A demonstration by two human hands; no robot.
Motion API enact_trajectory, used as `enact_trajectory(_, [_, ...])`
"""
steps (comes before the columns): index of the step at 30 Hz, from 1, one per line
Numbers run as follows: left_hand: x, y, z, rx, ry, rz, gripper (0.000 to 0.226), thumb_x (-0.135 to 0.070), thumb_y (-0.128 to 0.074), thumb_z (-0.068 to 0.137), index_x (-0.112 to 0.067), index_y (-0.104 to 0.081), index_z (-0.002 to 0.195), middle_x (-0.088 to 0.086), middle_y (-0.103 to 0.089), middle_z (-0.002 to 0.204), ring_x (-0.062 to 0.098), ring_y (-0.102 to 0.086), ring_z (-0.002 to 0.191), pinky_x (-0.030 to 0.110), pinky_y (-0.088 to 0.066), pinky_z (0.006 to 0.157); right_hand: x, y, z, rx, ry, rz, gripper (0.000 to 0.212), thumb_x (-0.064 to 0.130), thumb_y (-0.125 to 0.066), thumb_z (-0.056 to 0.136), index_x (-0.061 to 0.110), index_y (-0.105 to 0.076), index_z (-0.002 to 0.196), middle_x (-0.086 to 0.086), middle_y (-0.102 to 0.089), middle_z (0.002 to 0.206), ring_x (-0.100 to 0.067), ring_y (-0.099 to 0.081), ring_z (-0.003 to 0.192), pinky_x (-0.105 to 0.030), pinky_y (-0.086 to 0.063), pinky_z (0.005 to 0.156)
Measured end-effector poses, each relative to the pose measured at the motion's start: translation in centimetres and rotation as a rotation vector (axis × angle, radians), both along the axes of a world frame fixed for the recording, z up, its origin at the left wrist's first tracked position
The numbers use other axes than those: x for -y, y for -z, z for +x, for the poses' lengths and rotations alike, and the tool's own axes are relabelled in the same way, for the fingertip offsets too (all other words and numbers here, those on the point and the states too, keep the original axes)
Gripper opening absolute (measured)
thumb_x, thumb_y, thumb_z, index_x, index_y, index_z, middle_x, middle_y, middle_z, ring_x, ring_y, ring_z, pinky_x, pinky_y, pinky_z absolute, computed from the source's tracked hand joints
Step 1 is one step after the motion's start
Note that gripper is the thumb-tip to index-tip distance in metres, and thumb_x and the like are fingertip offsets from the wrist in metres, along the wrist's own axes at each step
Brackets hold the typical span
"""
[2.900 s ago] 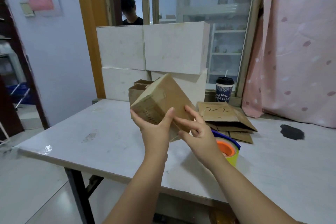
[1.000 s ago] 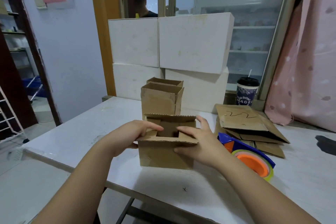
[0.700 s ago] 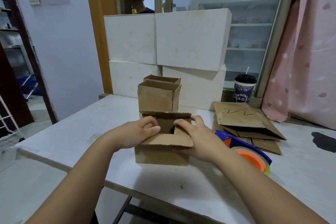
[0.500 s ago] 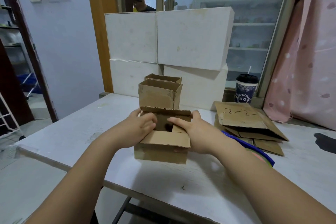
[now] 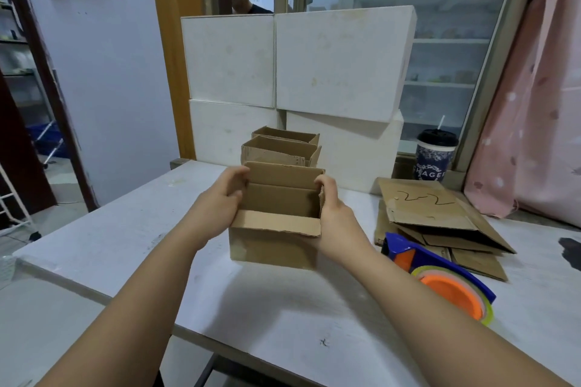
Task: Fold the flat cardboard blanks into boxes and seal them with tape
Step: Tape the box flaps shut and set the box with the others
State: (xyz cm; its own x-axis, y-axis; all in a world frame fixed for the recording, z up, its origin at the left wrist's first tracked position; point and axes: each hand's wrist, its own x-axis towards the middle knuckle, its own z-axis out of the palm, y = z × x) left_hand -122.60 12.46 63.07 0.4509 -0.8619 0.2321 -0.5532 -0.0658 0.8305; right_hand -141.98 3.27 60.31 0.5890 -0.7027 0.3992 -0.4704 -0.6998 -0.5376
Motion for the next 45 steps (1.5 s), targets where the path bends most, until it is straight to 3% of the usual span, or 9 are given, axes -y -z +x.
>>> enact_trajectory(3, [0.3,0.9,0.8,-0.536,-0.098,-0.22,0.041,-0.034,-0.039,0.101,-0.045,-0.032,0.139,-0.001,-0.051,0.127,0.022,-0.059,0.104,0.031,-0.051,0.068,0.0,0.3,1.2,0.16,0.022,0.12,0.079,0.028,-0.076,0.079,0.033,-0.013,0.128,-0.001,-0.056,0.104,-0.014,-0.057,0.083,-0.02,-0.044,0.064])
enact_trajectory(7, [1.0,4.0,1.6,-0.889,0.121,-0.454,0.083,-0.074,-0.04,0.075,-0.034,-0.027,0.146,0.01,-0.059,0.13,0.018,-0.062,0.111,0.033,-0.048,0.089,0.2,0.5,2.6,0.355,0.069,0.268,0.073,0.047,-0.073,0.078,0.04,-0.017,0.125,-0.001,-0.05,0.125,-0.02,-0.052,0.108,-0.036,-0.046,0.093])
enact_trajectory(12, [2.3,7.7,0.6,-0.48,-0.027,-0.385,0.062,-0.053,-0.069,0.073,-0.028,-0.052,0.127,-0.003,-0.064,0.12,0.014,-0.062,0.107,0.033,-0.053,0.086,0.5,0.6,4.6,0.436,0.081,0.292,0.069,0.042,-0.067,0.085,0.038,-0.019,0.133,-0.001,-0.045,0.135,-0.018,-0.047,0.118,-0.027,-0.036,0.096])
enact_trajectory(16, [3.6,9.2,2.0,-0.242,-0.366,-0.269,0.062,-0.038,-0.071,0.08,-0.03,-0.043,0.134,-0.001,-0.046,0.13,0.011,-0.05,0.112,0.033,-0.043,0.097,0.2,1.4,5.8,0.437,0.052,0.307,0.082,0.029,-0.07,0.086,0.042,-0.012,0.142,0.003,-0.033,0.15,-0.015,-0.037,0.133,-0.026,-0.032,0.105])
enact_trajectory(24, [3.7,9.6,1.3,-0.12,-0.44,-0.255,0.062,-0.023,-0.072,0.082,-0.023,-0.035,0.131,0.005,-0.038,0.131,0.013,-0.044,0.107,0.026,-0.037,0.087,-0.7,2.6,6.7,0.487,0.117,0.369,0.091,0.019,-0.057,0.095,0.051,0.012,0.145,-0.001,-0.027,0.156,-0.017,-0.035,0.137,-0.022,-0.03,0.097])
enact_trajectory(33, [2.2,8.7,-2.5,0.585,-0.304,-0.302,0.021,-0.001,-0.065,0.076,-0.012,-0.064,0.094,0.009,-0.047,0.101,0.024,-0.046,0.091,0.033,-0.047,0.069,-2.7,0.7,2.3,0.538,0.033,0.298,0.079,0.012,-0.057,0.09,0.05,-0.013,0.144,0.009,-0.042,0.128,0.0,-0.044,0.113,-0.022,-0.042,0.093])
enact_trajectory(37, [1.7,7.8,-5.9,0.536,-0.122,-0.431,0.02,0.0,-0.058,0.084,-0.01,-0.067,0.099,0.002,-0.059,0.1,0.019,-0.054,0.09,0.029,-0.047,0.072,-3.3,-1.0,-2.3,0.539,0.034,0.172,0.05,0.011,-0.057,0.087,0.039,-0.045,0.126,0.011,-0.052,0.112,0.002,-0.049,0.107,-0.022,-0.048,0.091])
enact_trajectory(41, [2.6,5.8,-11.4,0.178,0.052,-0.394,0.024,-0.018,-0.049,0.096,-0.025,-0.063,0.113,-0.013,-0.063,0.106,-0.003,-0.056,0.095,0.009,-0.044,0.078,-1.8,-2.2,-8.2,0.457,0.143,0.064,0.022,0.015,-0.059,0.088,0.036,-0.062,0.092,0.019,-0.065,0.095,0.005,-0.058,0.091,-0.009,-0.045,0.074])
enact_trajectory(45, [4.7,2.9,-15.4,-0.185,0.124,-0.371,0.017,-0.028,-0.046,0.097,-0.036,-0.058,0.107,-0.014,-0.064,0.107,0.0,-0.058,0.098,0.016,-0.046,0.081,1.5,-2.6,-14.3,0.605,0.359,0.049,0.026,0.009,-0.057,0.087,0.033,-0.063,0.077,0.018,-0.065,0.08,0.006,-0.058,0.079,-0.01,-0.041,0.07])
